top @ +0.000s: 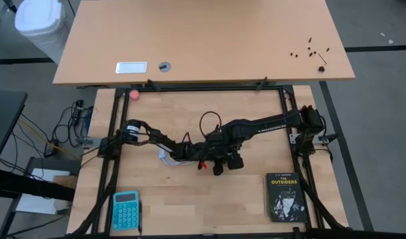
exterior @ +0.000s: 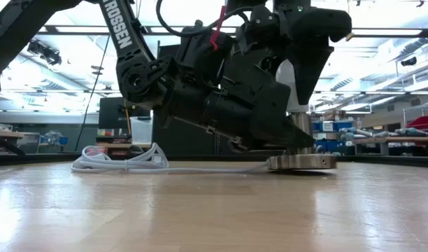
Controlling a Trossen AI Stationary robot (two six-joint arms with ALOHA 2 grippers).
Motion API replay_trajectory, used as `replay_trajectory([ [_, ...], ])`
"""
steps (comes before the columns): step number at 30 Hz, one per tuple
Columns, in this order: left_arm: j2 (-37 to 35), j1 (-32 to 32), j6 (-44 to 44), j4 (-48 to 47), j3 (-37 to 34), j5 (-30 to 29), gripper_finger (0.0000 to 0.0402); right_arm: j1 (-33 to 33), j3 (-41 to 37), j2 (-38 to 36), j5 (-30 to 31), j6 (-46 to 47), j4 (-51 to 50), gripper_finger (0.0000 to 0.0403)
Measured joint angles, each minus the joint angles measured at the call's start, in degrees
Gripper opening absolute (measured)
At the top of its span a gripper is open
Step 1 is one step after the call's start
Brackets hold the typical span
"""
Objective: Screw lightbulb
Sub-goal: Insert the white lightbulb into the silver lamp
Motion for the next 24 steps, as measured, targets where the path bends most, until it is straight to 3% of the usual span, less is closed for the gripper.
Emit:
replay_trajectory([
  [11,0.0,-0.1,1.8,-0.1,0.0,-0.2,0.0171,-4.0,0.0,0.0,-5.1,-1.0,-0.6,0.0268],
  [24,0.0,-0.3,2.2,-0.3,0.0,-1.0,0.0171,-5.5,-2.4,-0.1,-5.3,-3.2,2.2,0.027],
])
